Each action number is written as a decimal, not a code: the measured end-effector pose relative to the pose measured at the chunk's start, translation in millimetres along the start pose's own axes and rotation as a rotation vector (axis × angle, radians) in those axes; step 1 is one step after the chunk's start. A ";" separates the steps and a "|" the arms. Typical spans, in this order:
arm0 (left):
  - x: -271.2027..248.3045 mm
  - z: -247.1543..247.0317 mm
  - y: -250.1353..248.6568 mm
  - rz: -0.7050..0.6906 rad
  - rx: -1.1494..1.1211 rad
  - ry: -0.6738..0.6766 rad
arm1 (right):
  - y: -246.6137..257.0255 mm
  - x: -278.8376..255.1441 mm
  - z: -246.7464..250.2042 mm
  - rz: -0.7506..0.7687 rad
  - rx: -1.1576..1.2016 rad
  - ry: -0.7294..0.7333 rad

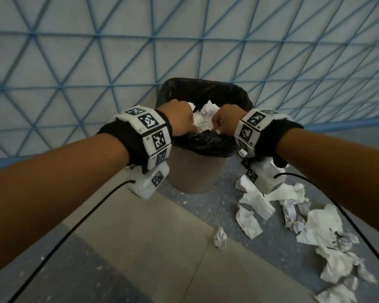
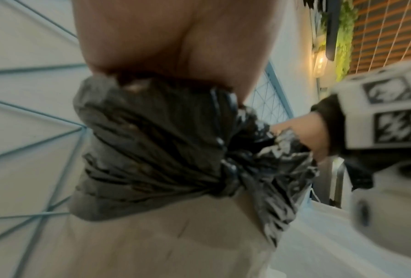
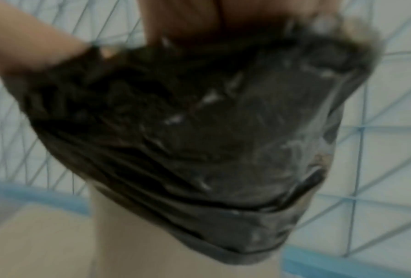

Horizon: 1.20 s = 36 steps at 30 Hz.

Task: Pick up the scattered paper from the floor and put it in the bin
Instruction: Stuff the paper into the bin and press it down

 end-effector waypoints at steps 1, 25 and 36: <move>0.3 -1.6 -1.4 -0.003 -0.022 0.014 | -0.1 1.0 -1.7 -0.001 -0.013 0.023; -151.9 -90.5 -139.8 -0.972 -0.247 0.001 | -143.9 -184.0 -81.8 -0.490 0.274 -0.253; -288.8 -251.6 -166.5 -1.200 0.047 0.860 | -191.7 -385.8 -254.0 -1.050 0.145 0.375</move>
Point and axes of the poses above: each hand's wrist, its own x-axis towards the middle knuckle, its own z-axis out of the back of the hand, y = z × x, the point moved 6 cm from there along x, towards the middle knuckle, and after that the axes turned 9 degrees about -y, right-handed, at the moved point
